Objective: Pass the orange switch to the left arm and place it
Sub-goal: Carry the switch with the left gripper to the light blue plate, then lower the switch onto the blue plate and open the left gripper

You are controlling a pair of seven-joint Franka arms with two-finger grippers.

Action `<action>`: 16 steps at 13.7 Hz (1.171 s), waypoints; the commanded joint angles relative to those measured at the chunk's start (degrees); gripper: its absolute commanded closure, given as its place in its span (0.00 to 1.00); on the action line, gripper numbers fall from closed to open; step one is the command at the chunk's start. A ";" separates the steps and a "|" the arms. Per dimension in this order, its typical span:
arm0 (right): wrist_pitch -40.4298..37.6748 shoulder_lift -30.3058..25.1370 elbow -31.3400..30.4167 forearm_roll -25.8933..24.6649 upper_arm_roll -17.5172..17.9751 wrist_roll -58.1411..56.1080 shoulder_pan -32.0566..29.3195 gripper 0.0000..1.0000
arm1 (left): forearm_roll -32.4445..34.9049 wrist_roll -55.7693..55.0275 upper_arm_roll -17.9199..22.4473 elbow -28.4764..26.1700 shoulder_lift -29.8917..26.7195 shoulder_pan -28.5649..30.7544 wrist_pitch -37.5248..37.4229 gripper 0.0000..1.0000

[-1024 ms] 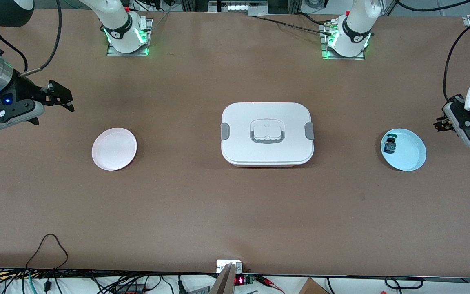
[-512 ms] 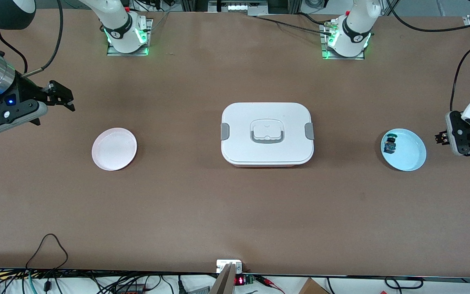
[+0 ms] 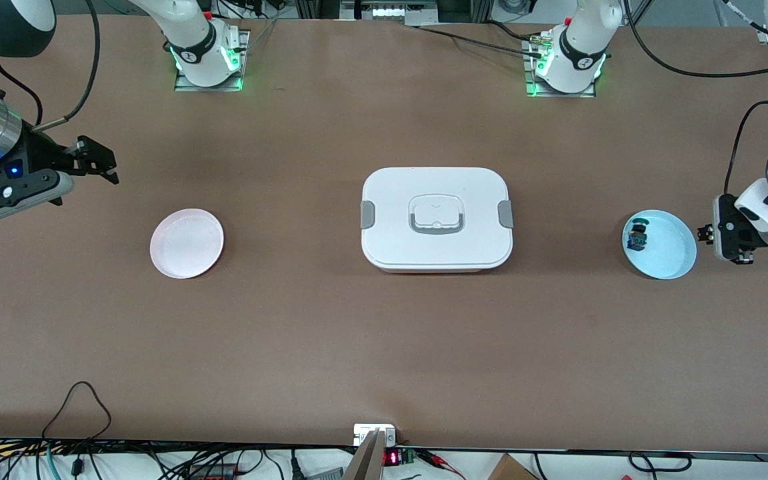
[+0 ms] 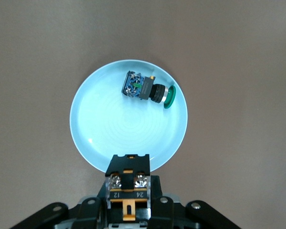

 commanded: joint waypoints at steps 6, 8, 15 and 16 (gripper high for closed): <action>-0.46 0.01 -0.02 0.05 0.48 4.29 -0.17 0.00 | 1.24 2.79 -1.04 -6.82 2.38 2.03 9.09 1.00; -0.29 0.27 0.07 -0.21 0.48 3.94 -0.25 0.00 | 1.24 2.87 -1.31 -8.93 2.38 2.03 11.20 1.00; 1.82 0.27 0.51 0.58 0.48 3.68 -0.34 0.00 | 1.06 6.21 -2.89 -10.44 4.84 3.08 15.86 1.00; 1.91 0.27 0.51 0.58 0.65 3.68 -0.25 0.00 | 1.06 6.30 -3.41 -10.35 5.54 3.70 16.83 1.00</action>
